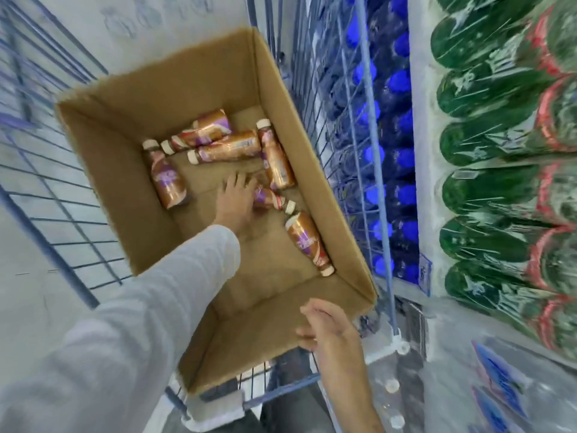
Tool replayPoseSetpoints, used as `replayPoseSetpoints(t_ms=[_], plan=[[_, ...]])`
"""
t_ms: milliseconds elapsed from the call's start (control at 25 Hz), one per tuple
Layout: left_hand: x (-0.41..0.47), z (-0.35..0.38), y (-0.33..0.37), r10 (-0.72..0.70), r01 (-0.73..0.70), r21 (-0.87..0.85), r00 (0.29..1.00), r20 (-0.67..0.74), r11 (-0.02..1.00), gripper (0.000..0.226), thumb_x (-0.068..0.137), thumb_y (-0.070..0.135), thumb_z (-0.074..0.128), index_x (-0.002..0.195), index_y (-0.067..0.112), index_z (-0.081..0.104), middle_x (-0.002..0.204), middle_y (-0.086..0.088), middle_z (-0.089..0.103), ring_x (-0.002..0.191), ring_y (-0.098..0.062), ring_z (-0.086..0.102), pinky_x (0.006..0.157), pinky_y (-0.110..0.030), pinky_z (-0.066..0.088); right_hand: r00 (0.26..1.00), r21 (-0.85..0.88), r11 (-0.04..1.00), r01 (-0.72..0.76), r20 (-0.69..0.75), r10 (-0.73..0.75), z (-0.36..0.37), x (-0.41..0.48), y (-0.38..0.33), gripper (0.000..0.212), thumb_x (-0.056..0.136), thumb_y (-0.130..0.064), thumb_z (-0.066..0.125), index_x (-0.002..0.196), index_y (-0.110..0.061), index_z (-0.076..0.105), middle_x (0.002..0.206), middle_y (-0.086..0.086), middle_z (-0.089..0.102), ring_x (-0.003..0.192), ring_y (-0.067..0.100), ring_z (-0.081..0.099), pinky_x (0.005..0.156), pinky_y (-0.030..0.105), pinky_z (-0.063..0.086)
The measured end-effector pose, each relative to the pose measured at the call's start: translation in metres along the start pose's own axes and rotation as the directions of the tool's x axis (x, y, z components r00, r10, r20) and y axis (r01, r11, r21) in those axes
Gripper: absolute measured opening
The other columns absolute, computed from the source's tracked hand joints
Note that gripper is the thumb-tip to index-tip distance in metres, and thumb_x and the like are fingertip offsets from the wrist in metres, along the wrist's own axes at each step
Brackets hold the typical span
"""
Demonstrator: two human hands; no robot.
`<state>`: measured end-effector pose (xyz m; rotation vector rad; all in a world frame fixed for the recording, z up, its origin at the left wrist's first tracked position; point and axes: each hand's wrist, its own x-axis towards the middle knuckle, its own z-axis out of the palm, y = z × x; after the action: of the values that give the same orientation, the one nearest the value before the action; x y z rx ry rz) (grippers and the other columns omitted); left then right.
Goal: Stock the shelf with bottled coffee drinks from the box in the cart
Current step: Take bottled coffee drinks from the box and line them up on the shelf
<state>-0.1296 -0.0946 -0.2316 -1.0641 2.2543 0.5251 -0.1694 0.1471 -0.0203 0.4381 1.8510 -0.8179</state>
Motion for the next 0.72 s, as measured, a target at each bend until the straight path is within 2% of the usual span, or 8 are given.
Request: replayPoseSetpoints(t_ms=[120, 200, 280, 400, 520, 600, 680, 720], plan=[[-0.01, -0.002, -0.006, -0.077, 0.08, -0.028, 0.992, 0.099, 0.996, 0.064, 0.09, 0.028, 0.068, 0.147, 0.015, 0.041, 0.147, -0.014, 0.045, 0.134, -0.033, 0.042, 0.107, -0.046, 0.041, 0.998, 0.06, 0.998, 0.004, 0.063, -0.008, 0.003, 0.007, -0.01, 0.01, 0.095, -0.023, 0.069, 0.105, -0.022, 0.073, 0.097, -0.004, 0.077, 0.088, 0.02, 0.075, 0.076, 0.033, 0.059], [-0.038, -0.005, -0.011, -0.148, 0.195, -0.232, 0.967, 0.207, 0.953, 0.061, 0.091, 0.043, 0.067, 0.141, 0.013, 0.049, 0.136, -0.014, 0.056, 0.115, -0.029, 0.056, 0.093, -0.041, 0.048, 0.993, 0.09, 0.995, -0.044, 0.11, 0.033, 0.007, 0.016, -0.016, 0.015, 0.096, -0.025, 0.067, 0.109, -0.021, 0.071, 0.102, -0.002, 0.078, 0.093, 0.018, 0.076, 0.077, 0.029, 0.059], [-0.078, -0.006, -0.015, -0.182, 0.337, -0.519, 0.927, 0.328, 0.785, 0.053, 0.089, 0.045, 0.071, 0.128, 0.011, 0.061, 0.118, -0.013, 0.068, 0.096, -0.026, 0.064, 0.083, -0.037, 0.053, 0.975, 0.177, 0.97, -0.167, 0.179, 0.135, 0.017, 0.037, -0.024, 0.026, 0.097, -0.029, 0.064, 0.119, -0.014, 0.065, 0.104, 0.002, 0.078, 0.096, 0.019, 0.076, 0.075, 0.028, 0.06], [-0.148, -0.01, -0.014, -0.166, 0.394, -0.765, 0.917, 0.362, 0.509, 0.042, 0.084, 0.039, 0.078, 0.116, 0.015, 0.067, 0.095, -0.004, 0.075, 0.081, -0.02, 0.071, 0.073, -0.034, 0.059, 0.942, 0.254, 0.915, -0.313, 0.205, 0.265, 0.041, 0.079, -0.047, 0.044, 0.101, -0.03, 0.059, 0.138, -0.007, 0.052, 0.12, 0.015, 0.069, 0.109, 0.028, 0.069, 0.085, 0.035, 0.057], [-0.205, -0.02, -0.003, -0.206, 0.387, -0.878, 0.918, 0.339, 0.281, 0.05, 0.082, 0.045, 0.08, 0.124, 0.027, 0.059, 0.102, 0.007, 0.072, 0.085, -0.008, 0.071, 0.065, -0.016, 0.052, 0.899, 0.424, 0.793, -0.438, 0.186, 0.397, 0.063, 0.118, -0.068, 0.064, 0.099, -0.03, 0.063, 0.151, -0.005, 0.036, 0.142, 0.024, 0.051, 0.131, 0.036, 0.053, 0.106, 0.045, 0.046], [-0.23, -0.023, 0.003, -0.247, 0.414, -0.891, 0.897, 0.366, 0.185, 0.053, 0.081, 0.051, 0.079, 0.125, 0.03, 0.058, 0.105, 0.007, 0.072, 0.089, -0.009, 0.071, 0.063, -0.012, 0.051, 0.924, 0.388, 0.839, -0.382, 0.126, 0.362, 0.071, 0.146, -0.066, 0.076, 0.093, -0.029, 0.071, 0.155, -0.011, 0.031, 0.15, 0.021, 0.043, 0.137, 0.036, 0.046, 0.114, 0.048, 0.039], [-0.244, -0.023, 0.007, -0.294, 0.428, -0.892, 0.88, 0.374, 0.146, 0.052, 0.08, 0.053, 0.078, 0.123, 0.031, 0.058, 0.105, 0.008, 0.071, 0.089, -0.008, 0.07, 0.06, -0.011, 0.049, 0.974, 0.333, 0.928, -0.166, -0.092, 0.207, 0.081, 0.166, -0.062, 0.09, 0.087, -0.028, 0.078, 0.158, -0.02, 0.023, 0.156, 0.013, 0.039, 0.141, 0.033, 0.041, 0.117, 0.044, 0.036], [-0.247, -0.023, 0.008, -0.315, 0.427, -0.894, 0.874, 0.369, 0.138, 0.051, 0.08, 0.053, 0.078, 0.122, 0.031, 0.057, 0.105, 0.009, 0.07, 0.088, -0.007, 0.069, 0.059, -0.01, 0.049, 0.977, 0.341, 0.936, -0.088, -0.153, 0.147, 0.09, 0.169, -0.06, 0.089, 0.088, -0.03, 0.077, 0.158, -0.022, 0.022, 0.156, 0.01, 0.039, 0.141, 0.03, 0.041, 0.116, 0.042, 0.036]])
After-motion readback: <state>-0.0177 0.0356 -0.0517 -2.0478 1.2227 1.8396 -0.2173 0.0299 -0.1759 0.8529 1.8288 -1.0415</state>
